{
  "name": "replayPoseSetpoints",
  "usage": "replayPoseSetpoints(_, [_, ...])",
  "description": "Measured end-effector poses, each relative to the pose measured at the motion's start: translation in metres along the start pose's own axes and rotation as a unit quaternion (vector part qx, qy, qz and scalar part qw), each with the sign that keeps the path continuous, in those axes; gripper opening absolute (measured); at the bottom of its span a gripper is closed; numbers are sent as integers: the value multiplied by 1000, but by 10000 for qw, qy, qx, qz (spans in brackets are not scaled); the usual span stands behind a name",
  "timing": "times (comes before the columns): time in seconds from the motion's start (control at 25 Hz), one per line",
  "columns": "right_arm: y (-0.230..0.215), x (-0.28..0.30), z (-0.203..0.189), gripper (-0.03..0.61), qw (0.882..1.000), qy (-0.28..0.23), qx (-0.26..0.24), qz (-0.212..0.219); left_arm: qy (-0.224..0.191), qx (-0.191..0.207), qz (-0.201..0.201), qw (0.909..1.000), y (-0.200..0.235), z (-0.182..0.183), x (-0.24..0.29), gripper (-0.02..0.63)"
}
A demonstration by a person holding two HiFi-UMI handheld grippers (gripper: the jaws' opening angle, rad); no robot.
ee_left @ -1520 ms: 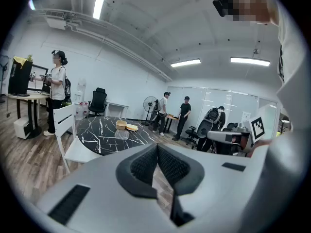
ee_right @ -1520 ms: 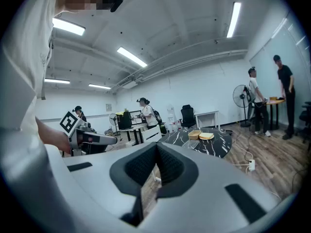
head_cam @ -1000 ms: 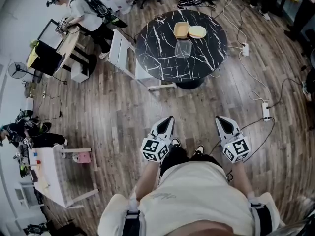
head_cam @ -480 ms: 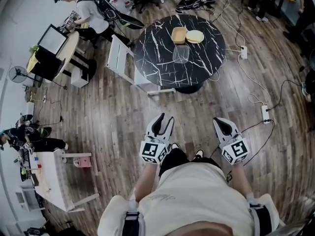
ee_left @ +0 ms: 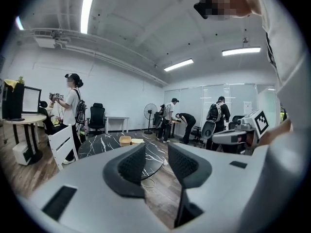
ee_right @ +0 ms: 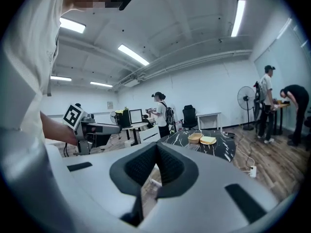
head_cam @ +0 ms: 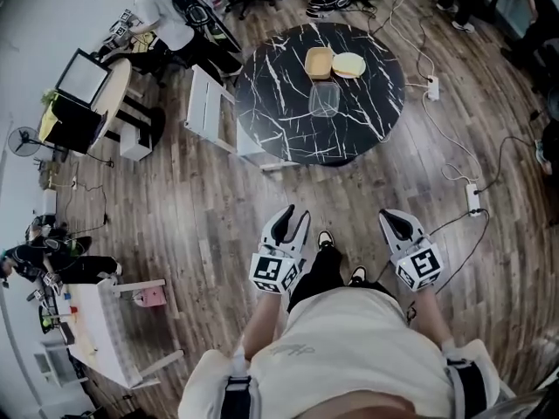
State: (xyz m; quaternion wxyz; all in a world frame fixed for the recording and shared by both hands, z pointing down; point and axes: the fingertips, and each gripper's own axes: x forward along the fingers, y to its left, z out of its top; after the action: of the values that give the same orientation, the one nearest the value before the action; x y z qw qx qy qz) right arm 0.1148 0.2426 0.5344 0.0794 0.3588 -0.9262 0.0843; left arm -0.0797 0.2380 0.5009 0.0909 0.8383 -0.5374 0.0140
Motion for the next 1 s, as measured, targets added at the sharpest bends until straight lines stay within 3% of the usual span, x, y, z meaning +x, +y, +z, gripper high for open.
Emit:
replayPoseSetpoints(0.36, [-17, 75, 60, 8, 9991, -33, -409, -126, -322, 139, -400, 9986, 64, 48, 73, 155])
replayPoseSetpoints(0.72, [-27, 132, 69, 8, 9977, 48, -297, -601, -116, 124, -1010, 9947, 116, 50, 124, 155])
replayPoseSetpoints(1.0, [-44, 165, 76, 8, 9968, -13, 136, -786, -68, 21, -930, 9956, 161, 53, 141, 155])
